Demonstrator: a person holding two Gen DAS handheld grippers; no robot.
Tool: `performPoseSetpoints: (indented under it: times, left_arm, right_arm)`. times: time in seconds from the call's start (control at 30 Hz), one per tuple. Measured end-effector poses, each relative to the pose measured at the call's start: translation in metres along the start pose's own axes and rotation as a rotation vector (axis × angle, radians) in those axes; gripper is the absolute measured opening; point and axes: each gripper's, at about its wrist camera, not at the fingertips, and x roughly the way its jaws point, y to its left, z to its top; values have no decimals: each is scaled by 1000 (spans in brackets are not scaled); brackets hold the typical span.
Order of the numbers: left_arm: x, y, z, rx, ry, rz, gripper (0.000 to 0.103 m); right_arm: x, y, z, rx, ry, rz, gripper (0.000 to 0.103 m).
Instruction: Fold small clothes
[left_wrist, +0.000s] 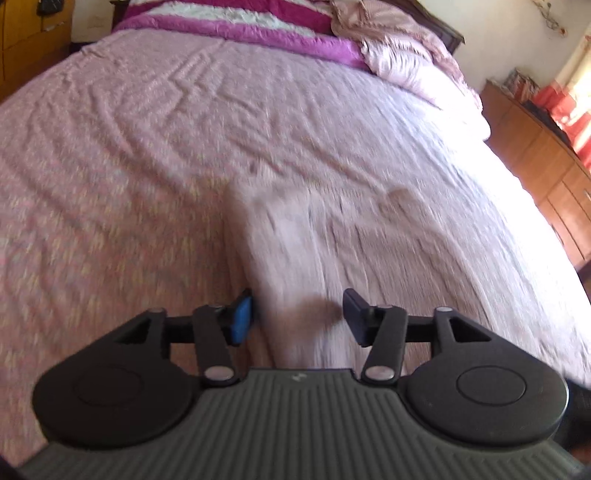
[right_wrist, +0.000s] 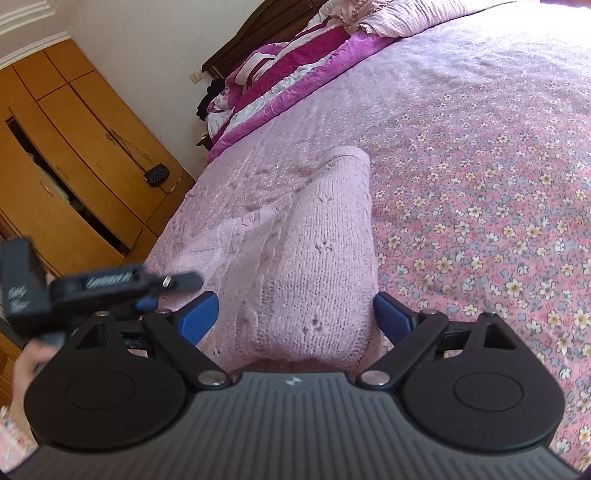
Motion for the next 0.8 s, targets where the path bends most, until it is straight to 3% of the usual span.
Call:
performPoseSetpoints:
  times: [0.17,0.23,0.33,0.47,0.53,0.67,0.8]
  left_arm:
    - [-10,-9,-26,16,59,-31,54]
    - [-10,-14,-28,46,45,15,31]
    - [-17,-6,-22,20,24,23,24]
    - [-28,12,-15,-6,13,28,23]
    - [-23,14,-19,-8,50,14,24]
    - [-21,17,-22,-30,38,1,30]
    - [-22,15,-19,-44,21,31,57]
  right_arm:
    - [0,6,-5,-24,0,-18,95]
    - [0,9,-6,-30,3,-26,95]
    - [-2,14,-4,-39,7,-19,95]
    - [-8,21,-3,-67,14,16,95]
    - [-7,24,-3,-79,21,24,96]
    - [-4,23,-8,-99,32,4,96]
    - [-7,18,-4,-109,42,14,97]
